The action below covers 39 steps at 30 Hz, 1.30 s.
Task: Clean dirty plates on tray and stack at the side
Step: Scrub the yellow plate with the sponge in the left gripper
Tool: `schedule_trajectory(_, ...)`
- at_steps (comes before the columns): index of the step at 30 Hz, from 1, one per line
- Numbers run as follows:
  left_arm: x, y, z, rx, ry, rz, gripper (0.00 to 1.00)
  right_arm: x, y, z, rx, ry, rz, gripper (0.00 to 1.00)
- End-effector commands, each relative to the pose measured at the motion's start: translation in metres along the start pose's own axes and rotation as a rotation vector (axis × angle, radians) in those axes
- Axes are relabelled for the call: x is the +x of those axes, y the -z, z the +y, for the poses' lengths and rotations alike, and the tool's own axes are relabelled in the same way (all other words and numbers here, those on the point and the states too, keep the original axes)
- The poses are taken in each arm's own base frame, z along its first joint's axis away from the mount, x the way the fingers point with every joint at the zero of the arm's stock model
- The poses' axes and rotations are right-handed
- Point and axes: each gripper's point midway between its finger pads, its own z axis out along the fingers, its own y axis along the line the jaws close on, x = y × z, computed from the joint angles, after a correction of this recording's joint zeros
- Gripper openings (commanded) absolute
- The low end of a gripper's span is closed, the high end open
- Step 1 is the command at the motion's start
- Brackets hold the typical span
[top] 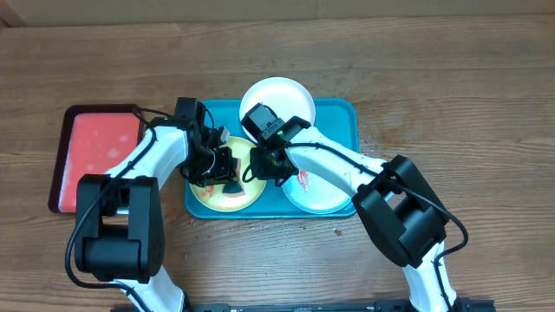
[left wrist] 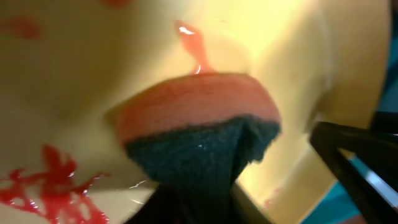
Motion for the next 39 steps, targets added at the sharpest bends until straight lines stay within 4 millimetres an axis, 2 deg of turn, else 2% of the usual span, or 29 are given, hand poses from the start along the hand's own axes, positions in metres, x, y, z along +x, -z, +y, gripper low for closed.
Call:
schedule_trajectory(1, -0.002, -0.001, 0.033, -0.183, 0.063, -0.022, 0.07, 0.002, -0.009, -0.002, 0.018, 0.003, 0.009, 0.21)
schedule_trajectory(2, -0.003, -0.001, 0.036, -0.204, 0.062, -0.026, 0.04, 0.002, -0.009, -0.002, 0.018, 0.003, 0.009, 0.21)
schedule_trajectory(9, -0.008, 0.015, 0.072, -0.428, 0.075, -0.062, 0.04, 0.001, -0.009, -0.003, 0.025, 0.003, 0.005, 0.21)
schedule_trajectory(13, -0.008, 0.04, 0.098, -0.62, 0.166, -0.093, 0.04, -0.001, -0.009, -0.006, 0.04, 0.003, -0.006, 0.21)
schedule_trajectory(15, -0.011, 0.051, 0.101, -0.663, 0.195, -0.109, 0.04, -0.001, -0.009, -0.006, 0.039, 0.003, -0.007, 0.21)
schedule_trajectory(19, -0.023, 0.059, 0.087, -0.608, 0.198, -0.126, 0.04, -0.001, -0.009, -0.006, 0.039, 0.003, -0.007, 0.21)
schedule_trajectory(22, -0.029, 0.048, 0.062, -0.449, 0.172, -0.119, 0.05, -0.001, -0.009, -0.006, 0.039, 0.003, -0.007, 0.21)
schedule_trajectory(24, -0.034, 0.036, 0.032, -0.267, 0.114, -0.103, 0.04, -0.001, -0.009, -0.005, 0.037, 0.003, -0.009, 0.21)
schedule_trajectory(27, -0.038, 0.029, 0.015, -0.16, 0.104, -0.113, 0.04, -0.002, -0.009, -0.004, 0.034, 0.004, -0.013, 0.21)
schedule_trajectory(33, -0.036, 0.018, 0.0, -0.052, 0.12, -0.108, 0.04, -0.002, -0.009, -0.004, 0.034, 0.004, -0.013, 0.21)
schedule_trajectory(39, -0.038, 0.019, 0.025, -0.177, 0.132, -0.138, 0.04, -0.002, -0.009, -0.005, 0.035, 0.004, -0.012, 0.21)
